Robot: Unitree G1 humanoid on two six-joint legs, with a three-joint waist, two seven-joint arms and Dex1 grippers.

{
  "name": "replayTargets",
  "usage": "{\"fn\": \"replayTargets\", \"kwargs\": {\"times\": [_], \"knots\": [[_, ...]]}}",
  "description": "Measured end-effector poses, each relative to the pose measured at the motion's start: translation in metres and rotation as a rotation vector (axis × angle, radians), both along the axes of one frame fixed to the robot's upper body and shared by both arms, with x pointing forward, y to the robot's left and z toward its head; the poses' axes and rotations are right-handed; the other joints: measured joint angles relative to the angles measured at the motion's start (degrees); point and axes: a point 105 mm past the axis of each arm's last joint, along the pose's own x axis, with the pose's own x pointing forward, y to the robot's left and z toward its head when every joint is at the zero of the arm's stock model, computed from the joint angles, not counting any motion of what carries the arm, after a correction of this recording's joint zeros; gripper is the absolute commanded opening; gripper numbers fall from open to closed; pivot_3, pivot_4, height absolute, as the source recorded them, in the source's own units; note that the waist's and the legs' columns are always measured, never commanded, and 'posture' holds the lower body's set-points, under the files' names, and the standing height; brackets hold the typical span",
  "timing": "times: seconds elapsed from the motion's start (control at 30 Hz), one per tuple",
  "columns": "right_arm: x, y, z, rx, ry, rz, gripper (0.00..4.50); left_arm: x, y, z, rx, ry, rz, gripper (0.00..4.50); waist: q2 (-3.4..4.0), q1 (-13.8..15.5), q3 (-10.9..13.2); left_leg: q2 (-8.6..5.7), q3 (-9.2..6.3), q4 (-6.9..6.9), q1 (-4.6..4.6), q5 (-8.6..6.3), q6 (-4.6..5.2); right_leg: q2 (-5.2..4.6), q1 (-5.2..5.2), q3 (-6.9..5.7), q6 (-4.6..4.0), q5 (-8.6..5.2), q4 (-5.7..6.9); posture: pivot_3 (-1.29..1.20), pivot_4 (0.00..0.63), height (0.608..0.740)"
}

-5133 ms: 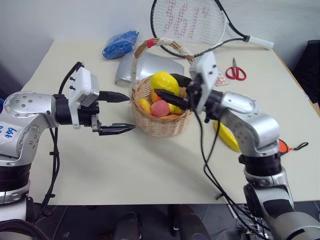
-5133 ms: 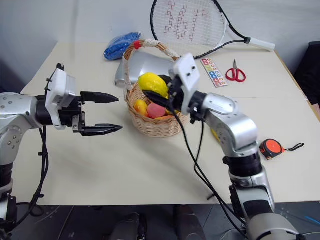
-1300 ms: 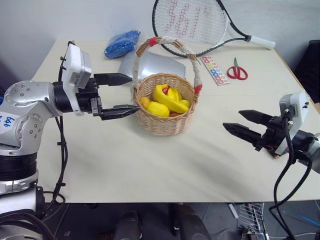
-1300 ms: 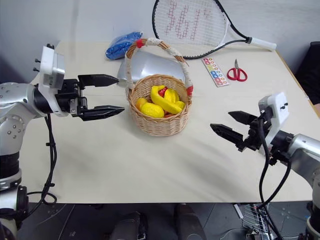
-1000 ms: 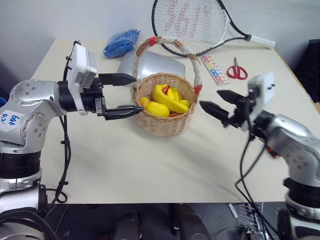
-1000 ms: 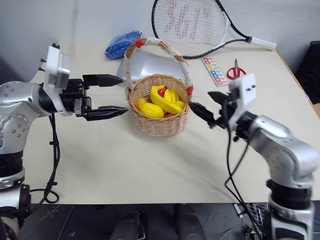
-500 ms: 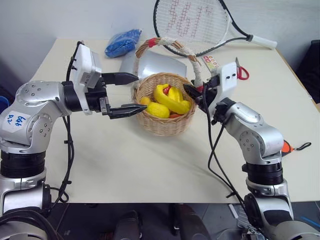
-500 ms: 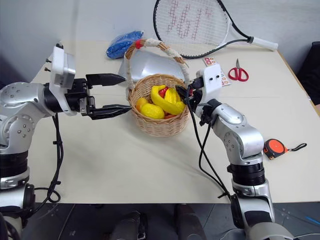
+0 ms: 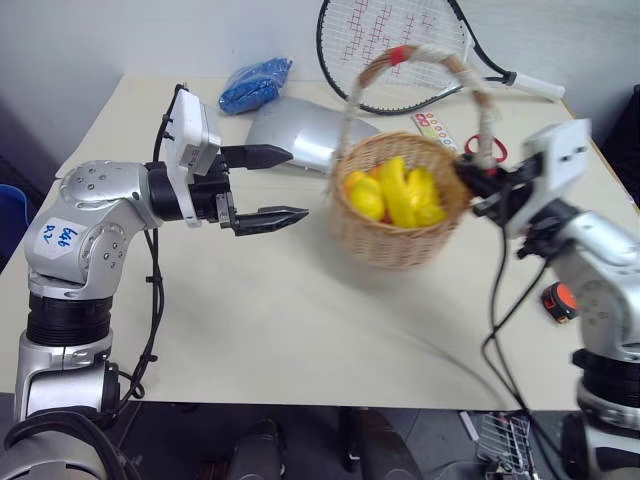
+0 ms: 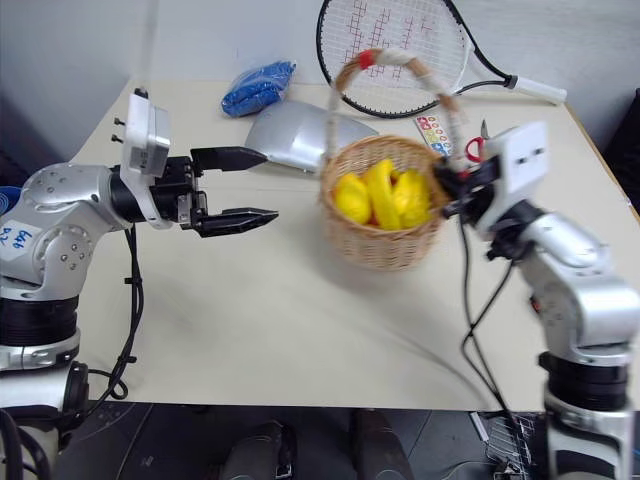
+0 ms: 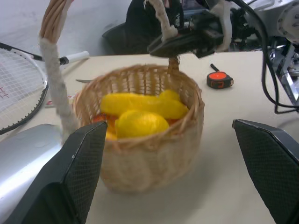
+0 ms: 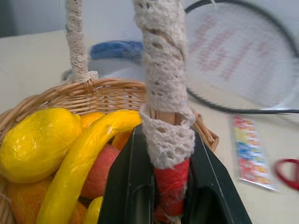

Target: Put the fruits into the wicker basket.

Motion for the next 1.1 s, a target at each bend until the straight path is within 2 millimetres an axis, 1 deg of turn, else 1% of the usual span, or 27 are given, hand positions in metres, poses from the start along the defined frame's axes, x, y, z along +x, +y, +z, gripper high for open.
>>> {"fn": "replayTargets", "kwargs": {"times": [0.03, 0.07, 0.13, 0.23, 0.27, 0.33, 0.4, 0.43, 0.47, 0.5, 0.57, 0.63, 0.67, 0.7, 0.73, 0.77, 0.8, 0.83, 0.87, 0.9, 0.93, 1.0, 1.03, 1.1], "knots": [[0.000, -0.014, 0.002, 0.000, 0.000, -0.036, 0.24, 0.000, -0.002, 0.001, -0.006, 0.000, -0.009, 4.50, 0.00, 0.02, 0.00, -0.02, 0.01, 0.00, 0.00, 0.01, 0.01, 0.01, 0.01, 0.00, 0.00, 0.00, -0.01, 0.00, 0.150, 0.740], [-0.001, -0.035, 0.004, -0.002, -0.003, -0.092, 0.24, -0.001, -0.003, 0.001, -0.012, 0.002, -0.021, 4.50, 0.00, 0.02, 0.00, -0.02, 0.01, 0.00, 0.02, 0.01, 0.02, 0.01, 0.03, 0.01, 0.01, 0.01, -0.02, 0.00, 0.150, 0.740], [0.000, -0.055, 0.003, 0.004, -0.001, -0.155, 0.24, -0.001, -0.003, 0.001, -0.019, 0.009, -0.026, 4.50, 0.00, 0.01, 0.00, -0.01, 0.02, 0.00, 0.03, 0.01, 0.02, 0.02, 0.04, 0.04, 0.02, 0.01, 0.00, 0.00, 0.150, 0.740], [0.009, -0.082, -0.012, 0.022, 0.022, -0.241, 0.24, -0.001, -0.006, 0.000, -0.038, 0.019, -0.041, 4.50, 0.01, -0.46, -0.01, 0.01, 0.14, -0.01, 0.12, 0.02, 0.01, 0.06, 0.04, 0.13, 0.02, 0.01, 0.06, 0.00, 0.150, 0.740], [0.012, -0.094, -0.021, 0.034, 0.045, -0.275, 0.24, -0.001, -0.007, 0.000, -0.041, 0.020, -0.044, 4.50, 0.02, -0.54, -0.01, 0.02, 0.14, -0.02, 0.12, 0.03, -0.01, 0.07, 0.03, 0.13, 0.02, 0.01, 0.07, 0.00, 0.150, 0.740], [0.015, -0.106, -0.030, 0.052, 0.062, -0.303, 0.24, -0.001, -0.007, 0.000, -0.043, 0.021, -0.045, 4.50, 0.10, -0.58, -0.02, 0.03, 0.14, -0.02, 0.12, 0.04, -0.02, 0.07, 0.03, 0.14, 0.02, 0.01, 0.07, 0.00, 0.150, 0.740], [0.016, -0.111, -0.035, 0.060, 0.063, -0.303, 0.24, -0.001, -0.006, 0.000, -0.045, 0.021, -0.045, 4.50, 0.15, -0.62, -0.04, 0.04, 0.15, -0.02, 0.14, 0.04, -0.02, 0.06, 0.03, 0.15, 0.02, 0.01, 0.08, 0.00, 0.150, 0.740], [0.016, -0.113, -0.037, 0.063, 0.063, -0.298, 0.80, -0.001, -0.006, 0.000, -0.045, 0.021, -0.045, 4.50, 0.15, -0.60, -0.04, 0.04, 0.15, -0.01, 0.15, 0.04, -0.03, 0.06, 0.03, 0.15, 0.02, 0.01, 0.10, 0.00, 0.150, 0.740], [0.015, -0.113, -0.037, 0.062, 0.062, -0.295, 0.96, -0.001, -0.006, 0.001, -0.046, 0.021, -0.045, 4.50, 0.15, -0.57, -0.04, 0.03, 0.15, -0.01, 0.15, 0.04, -0.03, 0.05, 0.04, 0.14, 0.02, 0.01, 0.10, 0.00, 0.150, 0.740], [0.014, -0.114, -0.040, 0.062, 0.069, -0.289, 1.23, -0.001, -0.006, 0.001, -0.046, 0.022, -0.045, 4.50, 0.15, -0.52, -0.05, 0.03, 0.13, 0.00, 0.16, 0.05, -0.04, 0.06, 0.05, 0.14, 0.02, 0.01, 0.11, 0.00, 0.150, 0.740], [0.007, -0.116, -0.057, 0.064, 0.124, -0.252, 1.92, -0.002, -0.006, 0.000, -0.053, 0.035, -0.049, 4.50, 0.15, -0.29, -0.05, 0.04, 0.11, 0.00, 0.16, 0.05, -0.04, 0.06, 0.07, 0.13, 0.02, 0.01, 0.09, 0.00, 0.150, 0.740], [0.001, -0.117, -0.074, 0.069, 0.186, -0.230, 2.49, -0.002, -0.005, 0.000, -0.058, 0.049, -0.050, 4.50, 0.16, -0.15, -0.05, 0.02, 0.14, 0.00, 0.15, 0.05, -0.04, 0.04, 0.06, 0.14, 0.03, 0.01, 0.10, 0.00, 0.150, 0.740], [-0.006, -0.121, -0.078, 0.076, 0.206, -0.222, 2.82, -0.003, -0.005, 0.000, -0.060, 0.057, -0.059, 4.50, 0.19, -0.08, -0.07, 0.01, 0.14, 0.00, 0.15, 0.05, -0.04, 0.04, 0.06, 0.14, 0.03, 0.02, 0.10, 0.00, 0.150, 0.740], [-0.013, -0.127, -0.078, 0.071, 0.220, -0.223, 3.13, -0.003, -0.004, 0.000, -0.058, 0.065, -0.065, 4.50, 0.22, 0.05, -0.08, -0.02, 0.13, 0.00, 0.15, 0.06, -0.02, 0.05, 0.07, 0.12, 0.03, 0.02, 0.11, 0.00, 0.150, 0.740], [-0.023, -0.135, -0.076, 0.056, 0.245, -0.218, 3.58, -0.004, -0.002, -0.001, -0.052, 0.070, -0.071, 4.50, 0.24, 0.22, -0.08, -0.05, 0.11, 0.01, 0.14, 0.07, 0.00, 0.06, 0.07, 0.10, 0.04, 0.02, 0.08, 0.00, 0.150, 0.740], [-0.029, -0.141, -0.074, 0.049, 0.256, -0.224, 3.86, -0.004, 0.001, -0.001, -0.048, 0.074, -0.067, 4.50, 0.24, 0.19, -0.08, -0.05, 0.11, 0.01, 0.16, 0.07, 0.01, 0.10, 0.10, 0.11, 0.04, 0.02, 0.06, 0.00, 0.150, 0.740], [-0.040, -0.149, -0.068, 0.046, 0.265, -0.221, 4.21, -0.004, 0.002, -0.001, -0.046, 0.078, -0.072, 4.50, 0.25, 0.14, -0.08, -0.05, 0.11, 0.01, 0.17, 0.07, 0.01, 0.12, 0.15, 0.11, 0.08, 0.05, 0.01, 0.00, 0.150, 0.740], [-0.043, -0.151, -0.066, 0.041, 0.273, -0.219, 4.21, -0.004, 0.003, -0.001, -0.043, 0.079, -0.075, 4.50, 0.25, 0.16, -0.09, -0.05, 0.12, 0.01, 0.17, 0.06, 0.02, 0.13, 0.15, 0.11, 0.08, 0.05, 0.00, 0.00, 0.150, 0.740], [-0.053, -0.159, -0.055, 0.037, 0.260, -0.223, 4.36, -0.004, 0.006, -0.002, -0.035, 0.087, -0.071, 4.50, 0.26, 0.01, -0.09, -0.02, 0.06, 0.00, 0.33, 0.06, 0.03, 0.15, 0.37, 0.09, 0.10, 0.05, -0.08, 0.00, 0.150, 0.740], [-0.061, -0.162, -0.051, 0.037, 0.269, -0.209, 4.36, -0.003, 0.005, -0.003, -0.037, 0.096, -0.085, 4.50, 0.25, -0.26, -0.09, 0.01, 0.06, 0.00, 0.53, 0.04, 0.04, 0.15, 0.64, 0.11, 0.10, 0.07, -0.17, 0.00, 0.150, 0.740], [-0.089, -0.183, -0.040, 0.037, 0.364, -0.193, 4.36, -0.003, 0.010, -0.007, -0.018, 0.119, -0.100, 4.50, 0.66, -0.05, -0.04, -0.20, 0.16, -0.19, 0.71, 0.00, 0.15, 0.34, 0.73, 0.17, 0.18, 0.02, -0.21, 0.00, 0.150, 0.740], [-0.107, -0.197, -0.015, 0.056, 0.348, -0.204, 4.36, 0.000, 0.018, -0.007, -0.021, 0.131, -0.089, 4.50, 0.68, -0.08, -0.06, -0.21, 0.19, -0.27, 1.06, -0.06, 0.24, 0.38, 1.08, 0.22, 0.19, 0.00, -0.31, 0.00, 0.150, 0.740], [-0.115, -0.200, -0.003, 0.052, 0.349, -0.198, 4.36, 0.002, 0.019, -0.007, -0.024, 0.135, -0.092, 4.50, 0.67, -0.14, -0.06, -0.15, 0.19, -0.29, 1.15, -0.17, 0.43, 0.39, 1.16, 0.21, 0.19, 0.00, -0.35, 0.00, 0.150, 0.740], [-0.128, -0.196, 0.015, 0.045, 0.354, -0.148, 4.36, 0.003, 0.019, -0.004, -0.028, 0.129, -0.107, 4.50, 0.52, -0.35, -0.09, -0.04, 0.15, -0.26, 1.25, -0.24, 0.48, 0.46, 1.29, 0.22, 0.18, 0.01, -0.40, 0.00, 0.150, 0.740]]}}
